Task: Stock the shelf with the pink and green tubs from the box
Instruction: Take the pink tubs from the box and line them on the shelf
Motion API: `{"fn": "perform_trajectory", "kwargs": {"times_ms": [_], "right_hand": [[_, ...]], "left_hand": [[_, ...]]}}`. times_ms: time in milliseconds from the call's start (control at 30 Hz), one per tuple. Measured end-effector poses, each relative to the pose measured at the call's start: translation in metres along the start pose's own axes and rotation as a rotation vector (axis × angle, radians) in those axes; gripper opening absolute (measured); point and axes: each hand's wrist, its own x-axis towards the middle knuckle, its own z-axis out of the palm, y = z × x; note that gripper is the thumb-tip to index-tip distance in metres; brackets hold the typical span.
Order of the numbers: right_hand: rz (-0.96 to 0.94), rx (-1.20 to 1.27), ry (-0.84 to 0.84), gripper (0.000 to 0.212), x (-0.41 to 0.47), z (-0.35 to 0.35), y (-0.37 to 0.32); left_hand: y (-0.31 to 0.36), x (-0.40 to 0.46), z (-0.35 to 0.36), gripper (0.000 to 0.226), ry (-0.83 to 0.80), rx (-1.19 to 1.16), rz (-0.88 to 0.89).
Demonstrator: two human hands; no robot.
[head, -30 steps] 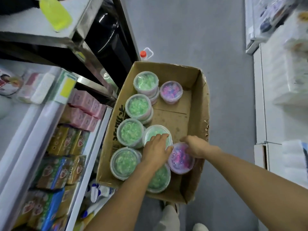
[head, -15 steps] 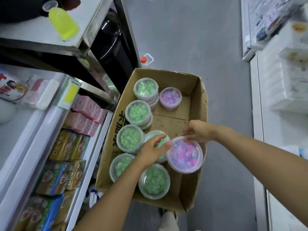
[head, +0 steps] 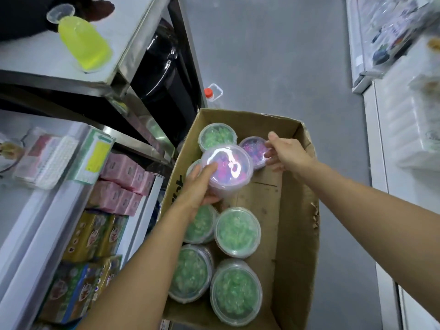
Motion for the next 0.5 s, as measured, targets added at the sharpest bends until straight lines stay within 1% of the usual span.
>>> {"fn": "perform_trajectory", "kwargs": {"times_ms": [67, 167, 300, 400, 467, 500], "right_hand": [[0.129, 0.072, 0.062, 0.051, 0.026, 0.011, 0.014], [0.255, 0.090, 0.107, 0.051, 0.054, 0.027, 0.034], [0.360, 0.149, 0.118, 0.048, 0.078, 0.046, 0.049], [0.408, 0.194, 0.111, 0.041, 0.092, 0.053, 0.057], [0.418, 0.188, 0.154, 0.035, 0.097, 0.055, 0.061], [0.418, 0.181, 0.186, 0.038, 0.097, 0.056, 0.061]], "left_hand": [[0.006, 0.017, -0.007, 0.038, 0.045, -0.048, 0.040], [0.012, 0.042, -0.016, 0.030, 0.062, -0.103, 0.064], [0.007, 0.064, -0.024, 0.027, 0.060, -0.161, 0.027], [0.002, 0.071, -0.027, 0.035, 0.043, -0.172, 0.025], [0.000, 0.072, -0.029, 0.037, 0.032, -0.176, 0.025], [0.000, 0.071, -0.028, 0.038, 0.034, -0.179, 0.024]]}}
